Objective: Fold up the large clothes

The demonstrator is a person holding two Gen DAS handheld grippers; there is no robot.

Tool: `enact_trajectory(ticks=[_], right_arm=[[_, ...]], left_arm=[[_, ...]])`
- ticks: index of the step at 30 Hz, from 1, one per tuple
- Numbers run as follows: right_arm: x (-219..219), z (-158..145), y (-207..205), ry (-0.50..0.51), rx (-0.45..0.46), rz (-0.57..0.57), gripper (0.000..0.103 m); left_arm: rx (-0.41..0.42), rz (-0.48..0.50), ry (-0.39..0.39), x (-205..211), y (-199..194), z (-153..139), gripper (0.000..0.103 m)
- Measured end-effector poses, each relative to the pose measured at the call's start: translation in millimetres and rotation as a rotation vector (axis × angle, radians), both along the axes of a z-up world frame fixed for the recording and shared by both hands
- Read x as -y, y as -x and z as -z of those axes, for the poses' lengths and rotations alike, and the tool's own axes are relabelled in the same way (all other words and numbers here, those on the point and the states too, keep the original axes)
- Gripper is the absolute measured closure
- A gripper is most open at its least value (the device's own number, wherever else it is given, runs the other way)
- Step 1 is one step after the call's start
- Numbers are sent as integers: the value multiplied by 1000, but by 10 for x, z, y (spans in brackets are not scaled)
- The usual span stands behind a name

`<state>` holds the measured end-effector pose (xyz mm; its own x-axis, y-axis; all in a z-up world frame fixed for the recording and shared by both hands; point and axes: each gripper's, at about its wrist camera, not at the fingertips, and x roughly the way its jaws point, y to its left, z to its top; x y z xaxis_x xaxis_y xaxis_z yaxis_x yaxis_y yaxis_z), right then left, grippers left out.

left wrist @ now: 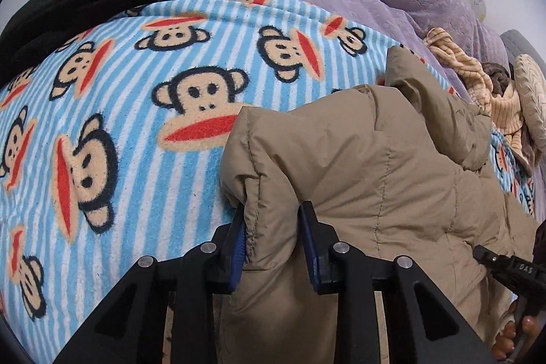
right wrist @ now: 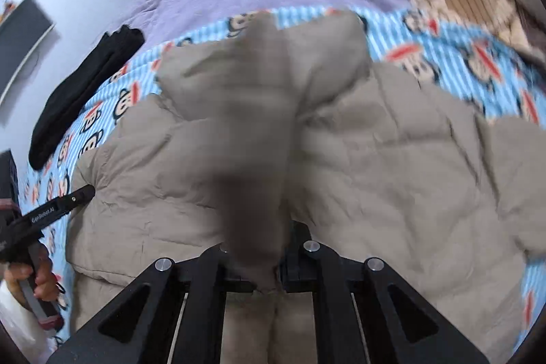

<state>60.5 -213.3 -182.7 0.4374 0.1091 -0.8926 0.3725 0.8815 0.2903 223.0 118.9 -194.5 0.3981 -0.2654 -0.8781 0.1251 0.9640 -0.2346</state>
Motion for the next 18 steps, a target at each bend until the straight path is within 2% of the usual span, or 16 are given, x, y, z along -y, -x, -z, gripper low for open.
enact_trajectory(ticks=[3,4,5,7,8,9,10,12,14,16,18], right_arm=[[307,266,209,-240,5,131,94],[363,269,252,-269,11,156,94],[411,254,292,-284,9,173,88],[477,184,365,-264,-4,197,78],[500,132,409,-232,-10,212,69],[526,52,458,-179,-16,227,61],[562,-34,506,-122,-10,235,59],[601,-230,591,-28,24,243,59],[615,-360,591,2,67,220,59],[557,-426,476,16,91,157,60],[458,-418,298,42,93,86,66]], left_arm=[[22,1,-57,0,48,-58,71],[31,-1,-79,-7,65,-105,71],[42,-5,-98,-30,89,-163,71],[81,-19,-131,-88,150,-325,71],[98,-26,-133,-127,187,-402,71],[114,-29,-124,-162,227,-481,71],[122,-28,-108,-188,266,-543,71],[122,-12,-86,-171,320,-600,71],[102,14,-95,-88,382,-540,71],[66,28,-141,22,436,-366,71],[42,16,-196,92,506,-156,71]])
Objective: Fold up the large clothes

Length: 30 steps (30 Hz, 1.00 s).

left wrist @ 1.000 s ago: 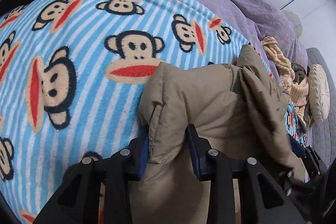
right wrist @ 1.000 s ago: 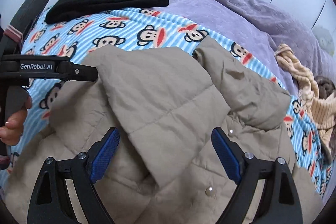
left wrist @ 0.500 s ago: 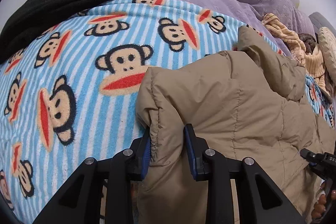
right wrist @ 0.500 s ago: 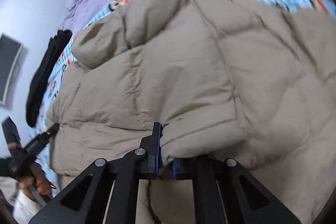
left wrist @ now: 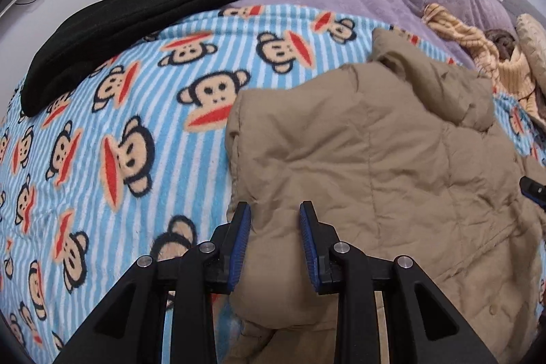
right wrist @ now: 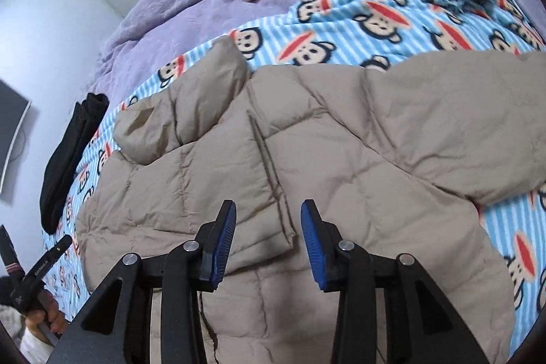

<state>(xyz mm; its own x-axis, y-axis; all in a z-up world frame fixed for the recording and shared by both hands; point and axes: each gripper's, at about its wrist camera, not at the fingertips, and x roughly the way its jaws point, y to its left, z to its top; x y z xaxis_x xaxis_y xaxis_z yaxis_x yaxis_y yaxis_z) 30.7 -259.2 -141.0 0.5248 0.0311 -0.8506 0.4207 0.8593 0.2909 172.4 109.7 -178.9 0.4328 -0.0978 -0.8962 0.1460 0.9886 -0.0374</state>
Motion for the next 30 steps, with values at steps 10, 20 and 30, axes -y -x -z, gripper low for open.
enact_trajectory(ticks=[10,20,30], right_arm=[[-160,572,-110,12,-91,-105,75],[199,260,440,-159,-61,9,42],[702,177,1115,-267,-58,133,33]], left_arm=[[3,-68,-89,-76,-57,218,37],[-17,-1,-60,229,262,-259,37],[-40,151,-10,1247,718,-502,8]])
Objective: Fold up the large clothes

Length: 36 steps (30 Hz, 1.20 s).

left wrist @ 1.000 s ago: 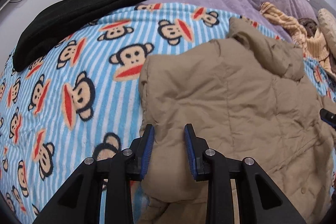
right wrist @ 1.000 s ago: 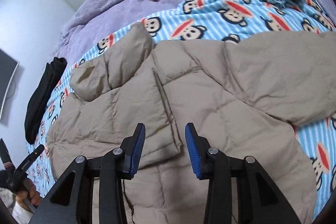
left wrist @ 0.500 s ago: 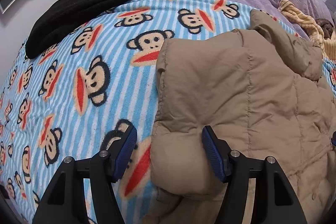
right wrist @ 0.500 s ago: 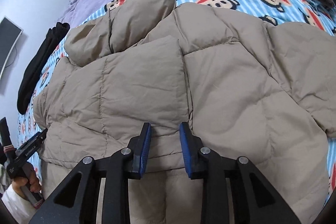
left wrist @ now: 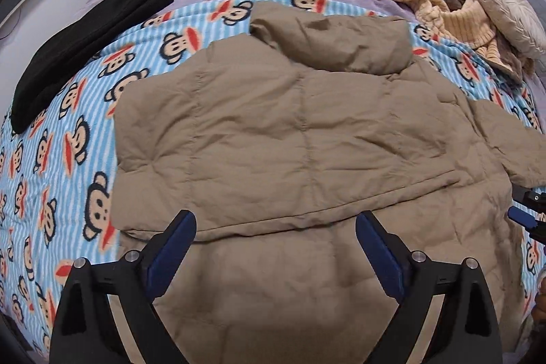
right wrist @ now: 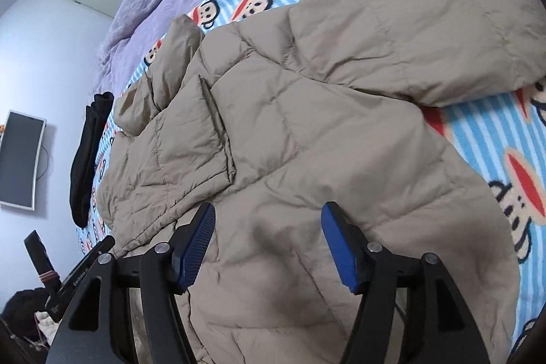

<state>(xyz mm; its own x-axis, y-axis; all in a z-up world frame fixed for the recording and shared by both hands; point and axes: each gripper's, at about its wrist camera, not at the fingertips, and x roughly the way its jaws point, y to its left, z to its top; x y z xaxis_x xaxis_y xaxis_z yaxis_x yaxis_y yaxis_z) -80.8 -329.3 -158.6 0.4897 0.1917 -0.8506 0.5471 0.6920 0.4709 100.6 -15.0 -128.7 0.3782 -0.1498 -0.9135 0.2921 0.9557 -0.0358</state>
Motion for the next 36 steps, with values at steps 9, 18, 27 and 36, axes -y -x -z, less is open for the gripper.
enact_trajectory(ticks=[9,18,27,36], right_arm=[[727,-126,483,-3,17,149,24],[1568,-251,1007,12,117,356,0],[2422,-85,1255,-104,131,513,0],[2976,-7,1094,-202,269,580,0]], left_arm=[[-41,55,19,740,161,-35,8],[-74,110,11,1336,257,26,7],[-150,131,42,1671,287,158,7],[-122,109,62,1757,258,53,7]])
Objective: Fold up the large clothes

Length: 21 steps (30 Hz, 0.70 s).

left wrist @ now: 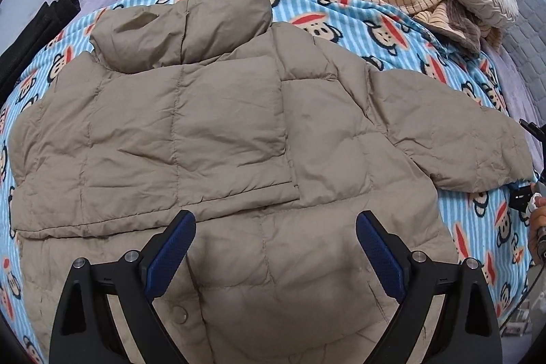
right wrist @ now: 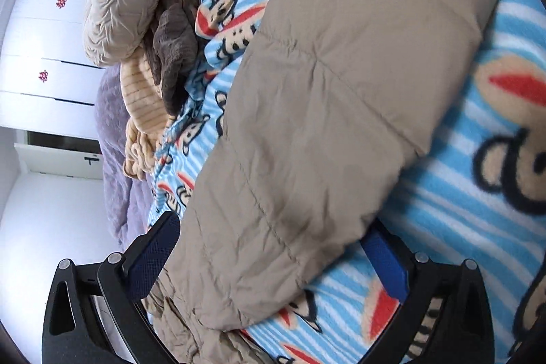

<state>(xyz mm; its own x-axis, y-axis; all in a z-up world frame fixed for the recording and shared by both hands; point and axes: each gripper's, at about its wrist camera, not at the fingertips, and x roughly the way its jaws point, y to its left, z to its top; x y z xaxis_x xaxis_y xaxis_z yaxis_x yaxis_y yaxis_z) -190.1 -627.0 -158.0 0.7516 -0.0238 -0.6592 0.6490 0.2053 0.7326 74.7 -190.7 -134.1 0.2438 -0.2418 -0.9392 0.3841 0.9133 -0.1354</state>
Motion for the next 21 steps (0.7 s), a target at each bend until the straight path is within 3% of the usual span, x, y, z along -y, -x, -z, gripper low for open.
enact_trajectory(ticks=[4,5,6,9,15,21], right_arm=[[116,44,-85,-101,75,44,6],[132,52,-122,-125,85,42,25],[137,56,-171,-143,86,33,50],[100,18,-301,-154,116,2,92],[-244,-391,-738,-67,173,-135,92],[-1131,-946,-1574,119,201,-411,92]], left_arm=[[28,-15,3,-33,-29,-72,8],[34,-19,3,-60,-36,-85,7],[39,-25,1,-79,-48,-96,7],[56,-43,-6,-187,-85,-128,7],[106,-93,-28,-558,-195,-192,7],[137,-171,-51,-1078,-340,-159,7]])
